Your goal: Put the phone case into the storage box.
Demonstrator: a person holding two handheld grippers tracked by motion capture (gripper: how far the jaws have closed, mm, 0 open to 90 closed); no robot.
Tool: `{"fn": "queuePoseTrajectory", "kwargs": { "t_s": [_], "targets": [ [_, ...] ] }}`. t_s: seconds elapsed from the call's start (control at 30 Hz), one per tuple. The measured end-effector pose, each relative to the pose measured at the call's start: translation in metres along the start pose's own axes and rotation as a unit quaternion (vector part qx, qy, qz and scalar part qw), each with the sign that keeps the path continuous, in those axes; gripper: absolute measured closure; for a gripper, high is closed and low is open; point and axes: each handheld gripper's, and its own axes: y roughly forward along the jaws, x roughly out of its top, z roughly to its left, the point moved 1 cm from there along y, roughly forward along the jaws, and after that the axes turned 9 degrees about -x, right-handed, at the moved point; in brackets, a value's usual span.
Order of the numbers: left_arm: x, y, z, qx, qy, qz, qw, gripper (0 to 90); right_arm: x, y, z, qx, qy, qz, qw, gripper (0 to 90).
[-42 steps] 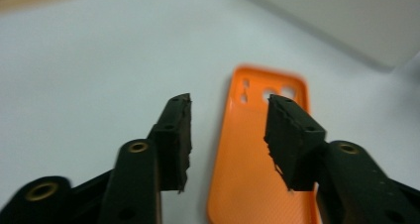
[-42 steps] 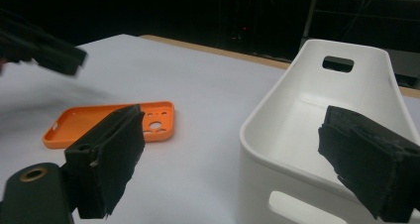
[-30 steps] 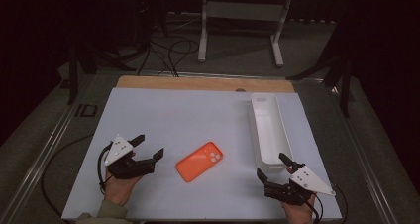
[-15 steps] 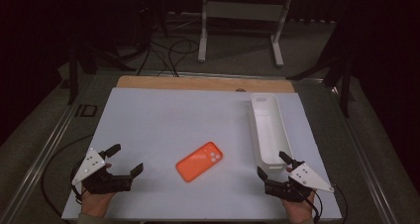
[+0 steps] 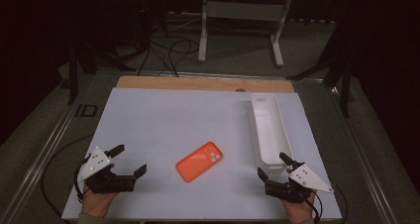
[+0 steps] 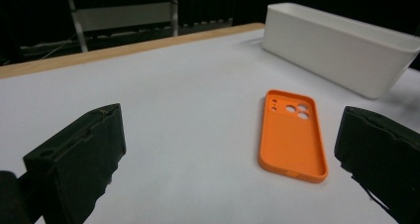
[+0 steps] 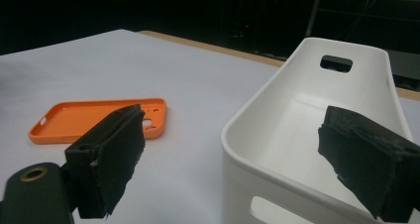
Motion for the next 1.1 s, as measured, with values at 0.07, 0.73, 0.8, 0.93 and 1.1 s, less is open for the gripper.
{"fn": "queuePoseTrajectory", "kwargs": {
  "t_s": [0.07, 0.73, 0.8, 0.93, 1.1],
  "targets": [
    [0.001, 0.001, -0.001, -0.001, 0.002, 0.004, 1.0000, 0.2, 0.000, 0.000, 0.000, 0.000, 0.000, 0.000, 1.0000, 10.0],
    [0.033, 0.061, -0.017, -0.022, 0.033, 0.117, 0.9923, 0.2, -0.001, 0.000, -0.003, -0.010, 0.010, -0.003, 0.9999, 10.0],
    [0.033, 0.069, -0.019, -0.026, 0.033, 0.130, 0.9906, 0.2, -0.001, 0.000, -0.003, -0.010, 0.010, -0.003, 0.9999, 10.0],
    [0.033, 0.083, -0.023, -0.031, 0.041, 0.149, 0.9875, 0.2, -0.001, 0.000, -0.003, -0.010, 0.010, -0.004, 0.9999, 10.1],
    [0.032, 0.098, -0.026, -0.038, 0.043, 0.164, 0.9847, 0.2, -0.001, 0.000, -0.003, -0.010, 0.011, -0.002, 0.9999, 10.0]
  ]
}}
